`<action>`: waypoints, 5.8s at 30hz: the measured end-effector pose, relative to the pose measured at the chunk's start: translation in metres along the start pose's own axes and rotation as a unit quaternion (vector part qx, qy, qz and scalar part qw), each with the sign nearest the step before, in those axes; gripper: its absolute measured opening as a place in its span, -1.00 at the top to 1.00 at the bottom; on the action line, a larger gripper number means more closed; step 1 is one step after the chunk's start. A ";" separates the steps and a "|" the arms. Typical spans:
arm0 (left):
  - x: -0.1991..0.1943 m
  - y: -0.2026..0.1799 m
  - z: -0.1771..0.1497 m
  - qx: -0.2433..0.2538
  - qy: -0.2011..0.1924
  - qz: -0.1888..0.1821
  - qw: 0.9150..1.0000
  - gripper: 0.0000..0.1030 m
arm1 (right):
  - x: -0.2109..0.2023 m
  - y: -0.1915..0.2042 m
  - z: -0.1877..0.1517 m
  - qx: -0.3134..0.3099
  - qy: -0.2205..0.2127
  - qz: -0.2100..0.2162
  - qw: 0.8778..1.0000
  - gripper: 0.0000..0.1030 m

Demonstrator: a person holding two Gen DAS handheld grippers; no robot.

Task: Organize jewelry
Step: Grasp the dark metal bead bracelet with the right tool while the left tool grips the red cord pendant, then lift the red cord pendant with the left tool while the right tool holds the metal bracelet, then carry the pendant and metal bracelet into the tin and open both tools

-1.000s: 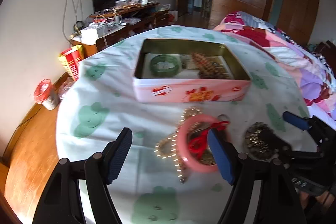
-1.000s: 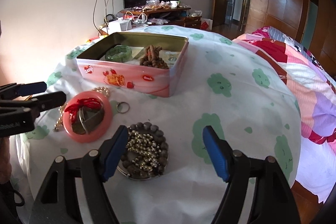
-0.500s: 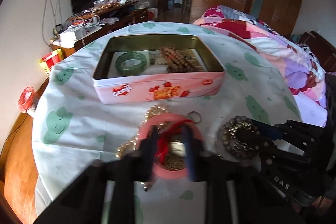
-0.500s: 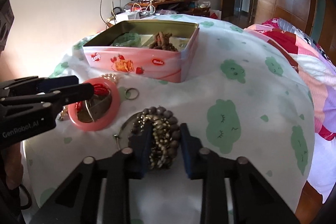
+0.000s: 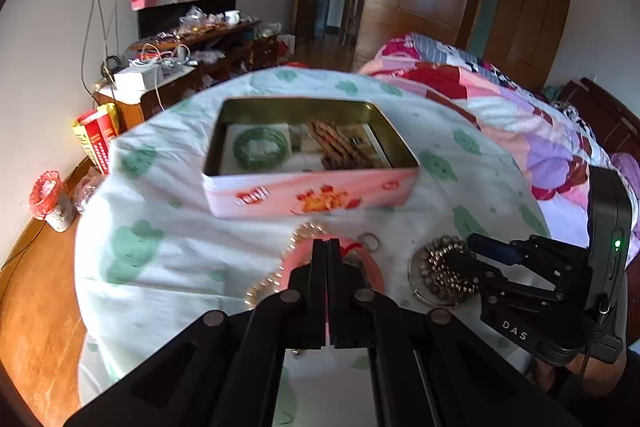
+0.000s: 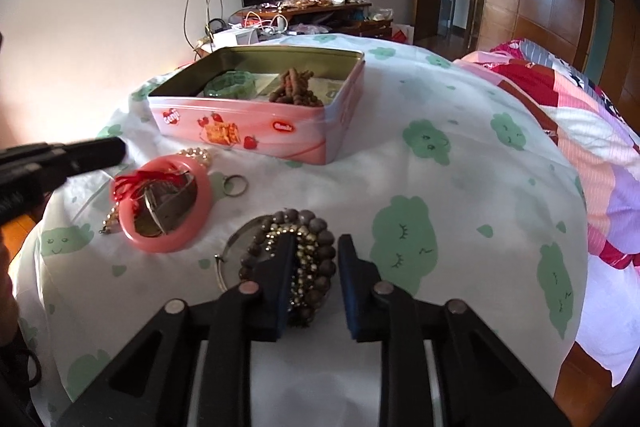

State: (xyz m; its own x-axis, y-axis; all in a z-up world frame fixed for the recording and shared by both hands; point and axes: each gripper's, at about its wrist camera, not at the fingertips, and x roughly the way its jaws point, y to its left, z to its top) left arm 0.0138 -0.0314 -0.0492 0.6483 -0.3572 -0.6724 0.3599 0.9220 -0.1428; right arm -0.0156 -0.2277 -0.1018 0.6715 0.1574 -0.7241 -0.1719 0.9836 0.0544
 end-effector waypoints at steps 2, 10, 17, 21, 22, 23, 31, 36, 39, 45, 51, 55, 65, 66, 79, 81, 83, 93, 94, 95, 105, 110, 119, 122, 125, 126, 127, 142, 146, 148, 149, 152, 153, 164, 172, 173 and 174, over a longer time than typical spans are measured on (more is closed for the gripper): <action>-0.003 0.004 0.003 -0.006 -0.004 -0.001 1.000 1.00 | -0.004 -0.001 0.001 0.001 -0.011 -0.007 1.000 0.33; -0.007 0.011 0.004 -0.014 -0.005 0.002 1.000 1.00 | -0.009 0.007 0.003 -0.017 -0.023 0.006 1.000 0.33; 0.007 0.009 -0.004 -0.010 0.020 0.005 1.000 0.26 | -0.001 0.013 -0.002 -0.038 -0.006 0.005 0.999 0.33; 0.006 0.009 -0.006 -0.012 0.015 0.003 1.000 -0.10 | -0.001 0.011 -0.002 -0.039 -0.008 0.007 0.999 0.33; 0.007 0.009 -0.006 -0.010 0.018 0.003 1.000 -0.10 | -0.002 0.011 -0.002 -0.038 -0.009 0.007 0.999 0.33; 0.008 0.008 -0.007 -0.008 0.019 0.009 1.000 -0.10 | -0.003 0.011 -0.002 -0.037 -0.011 0.007 0.999 0.33; 0.017 0.006 -0.013 0.007 0.029 0.016 0.999 -0.10 | 0.001 0.021 -0.004 -0.065 -0.009 -0.012 0.998 0.33; 0.017 0.004 -0.013 0.010 0.029 0.013 0.999 -0.10 | -0.002 0.012 -0.002 -0.046 -0.013 0.000 0.999 0.67; 0.016 0.002 -0.012 0.014 0.026 0.014 0.999 -0.10 | -0.005 0.011 -0.001 -0.043 -0.017 0.002 0.999 0.67; 0.017 -0.003 -0.012 0.023 0.025 0.014 0.999 -0.09 | -0.028 0.006 0.010 -0.027 -0.052 0.006 0.998 0.67; 0.022 -0.011 -0.013 0.036 0.034 0.005 0.999 0.35 | -0.026 -0.001 0.012 -0.014 -0.045 0.020 0.999 0.67; 0.030 -0.014 -0.015 0.042 0.043 -0.002 0.998 0.43 | -0.012 -0.008 0.007 -0.004 -0.022 0.023 0.999 0.67; 0.012 -0.010 -0.007 0.035 0.017 -0.012 0.999 0.99 | -0.008 -0.011 0.002 -0.006 -0.016 0.003 1.000 0.50; 0.008 -0.008 -0.004 0.032 0.012 -0.013 0.999 0.99 | -0.009 -0.011 0.003 -0.005 -0.017 0.002 1.000 0.50; -0.033 0.014 0.024 0.001 -0.044 -0.001 0.999 0.99 | -0.006 -0.002 0.002 -0.023 -0.015 0.013 1.000 0.48; -0.029 0.017 0.023 -0.004 -0.038 0.000 0.999 0.99 | -0.004 -0.002 0.002 -0.023 -0.012 0.012 1.000 0.48; -0.025 0.021 0.021 -0.009 -0.032 0.002 0.999 0.99 | -0.003 -0.002 0.002 -0.023 -0.014 0.011 1.000 0.48; -0.017 0.031 0.016 -0.021 -0.021 0.004 1.000 0.99 | -0.002 0.002 0.002 -0.040 -0.018 -0.002 0.999 0.85; -0.017 0.031 0.016 -0.022 -0.021 0.004 1.000 0.99 | -0.004 0.001 0.002 -0.039 -0.020 0.002 0.999 0.85; -0.017 0.031 0.016 -0.021 -0.022 0.003 1.000 0.99 | -0.006 0.001 0.003 -0.039 -0.025 0.004 0.999 0.85; -0.020 0.033 0.019 -0.021 -0.028 0.006 0.999 0.99 | -0.026 -0.005 0.018 -0.029 -0.045 0.019 0.998 0.85; -0.020 0.035 0.018 -0.024 -0.026 0.006 0.999 0.99 | -0.018 -0.012 0.013 -0.017 -0.030 0.019 0.999 0.84; -0.017 0.034 0.017 -0.022 -0.022 0.003 1.000 0.99 | -0.017 -0.013 0.012 -0.010 -0.023 0.037 0.999 0.05; -0.014 0.035 0.016 -0.025 -0.019 0.002 1.000 0.99 | -0.015 -0.009 0.010 -0.018 -0.027 0.021 0.999 -0.15; -0.010 0.036 0.014 -0.028 -0.015 0.001 1.000 0.99 | -0.006 -0.008 0.009 -0.022 -0.012 0.024 0.999 -0.15; -0.009 0.037 0.013 -0.029 -0.013 0.002 0.999 0.99 | -0.003 -0.008 0.008 -0.022 -0.007 0.026 0.999 -0.12; -0.008 0.037 0.012 -0.031 -0.011 0.001 0.999 0.99 | -0.001 -0.009 0.007 -0.022 -0.003 0.026 0.999 -0.05; -0.012 0.035 0.020 -0.019 -0.019 -0.001 1.000 0.99 | -0.028 -0.007 0.016 -0.032 -0.045 0.019 0.998 0.77; -0.019 0.030 0.035 -0.002 -0.034 0.003 0.999 0.99 | -0.043 -0.004 0.029 -0.038 -0.062 0.027 0.997 0.77; -0.021 0.027 0.046 0.008 -0.042 0.008 0.999 0.99 | -0.048 -0.004 0.038 -0.040 -0.069 0.032 0.996 0.77; -0.021 0.026 0.052 0.012 -0.047 0.010 0.999 0.99 | -0.051 -0.003 0.044 -0.044 -0.074 0.033 0.996 0.77; -0.020 0.027 0.067 0.019 -0.057 0.019 0.998 0.99 | -0.055 -0.001 0.062 -0.049 -0.085 0.038 0.994 0.77; -0.018 0.028 0.073 0.019 -0.058 0.023 0.998 0.99 | -0.056 -0.001 0.068 -0.050 -0.089 0.040 0.994 0.77; 0.027 0.038 0.115 0.025 -0.047 0.065 0.996 0.99 | -0.022 0.004 0.127 -0.054 -0.101 0.051 0.992 0.77; 0.065 0.041 0.130 0.035 -0.025 0.087 0.995 0.99 | 0.021 0.006 0.148 -0.051 -0.082 0.049 0.994 0.77; 0.070 0.041 0.131 0.036 -0.022 0.087 0.995 0.99 | 0.027 0.006 0.149 -0.049 -0.078 0.049 0.995 0.77; 0.073 0.041 0.131 0.037 -0.020 0.089 0.995 0.99 | 0.033 0.006 0.149 -0.047 -0.074 0.050 0.995 0.77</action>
State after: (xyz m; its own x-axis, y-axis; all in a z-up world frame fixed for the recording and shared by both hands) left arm 0.1641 -0.0396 -0.0089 0.7323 -0.1958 -0.6522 0.2842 0.9583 0.0314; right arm 0.1130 -0.2035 -0.0225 0.7457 0.2713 -0.6086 -0.3051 0.9510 0.0502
